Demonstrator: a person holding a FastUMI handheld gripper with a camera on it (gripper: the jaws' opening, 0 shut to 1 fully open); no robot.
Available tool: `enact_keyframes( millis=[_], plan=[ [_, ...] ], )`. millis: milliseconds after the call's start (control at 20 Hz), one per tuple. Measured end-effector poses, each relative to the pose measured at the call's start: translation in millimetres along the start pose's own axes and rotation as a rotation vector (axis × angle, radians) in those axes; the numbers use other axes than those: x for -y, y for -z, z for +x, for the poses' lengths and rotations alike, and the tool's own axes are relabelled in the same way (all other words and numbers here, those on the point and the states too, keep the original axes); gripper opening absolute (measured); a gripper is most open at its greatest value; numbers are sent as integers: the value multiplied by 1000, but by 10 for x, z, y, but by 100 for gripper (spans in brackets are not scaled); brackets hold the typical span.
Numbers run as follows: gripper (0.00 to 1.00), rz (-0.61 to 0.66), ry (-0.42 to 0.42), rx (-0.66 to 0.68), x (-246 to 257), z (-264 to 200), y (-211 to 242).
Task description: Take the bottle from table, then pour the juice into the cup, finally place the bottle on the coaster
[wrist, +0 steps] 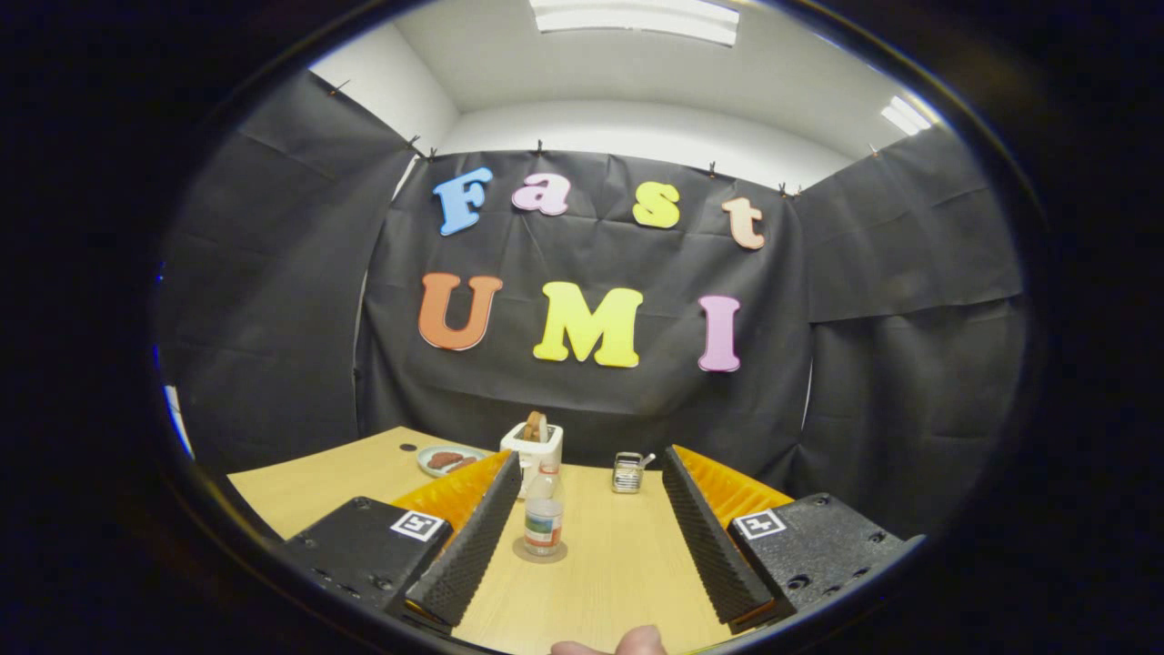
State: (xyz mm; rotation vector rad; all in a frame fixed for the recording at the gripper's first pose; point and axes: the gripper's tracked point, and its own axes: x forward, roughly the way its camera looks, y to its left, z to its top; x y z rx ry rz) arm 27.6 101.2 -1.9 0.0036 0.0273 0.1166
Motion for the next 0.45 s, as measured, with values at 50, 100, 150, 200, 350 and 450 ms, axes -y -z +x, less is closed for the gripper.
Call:
enact_keyframes(
  millis=[50,100,150,200,350,450],
  plan=[
    [100,1,-1,1,-3,-1,-4],
    [100,2,0,3,-2,-8,-22],
    [100,1,1,5,-4,-18,-32],
    [100,0,1,8,-5,-28,-50],
    [100,-1,1,12,-5,-45,-74],
    [100,-3,1,7,-8,-42,-69]
  ],
)
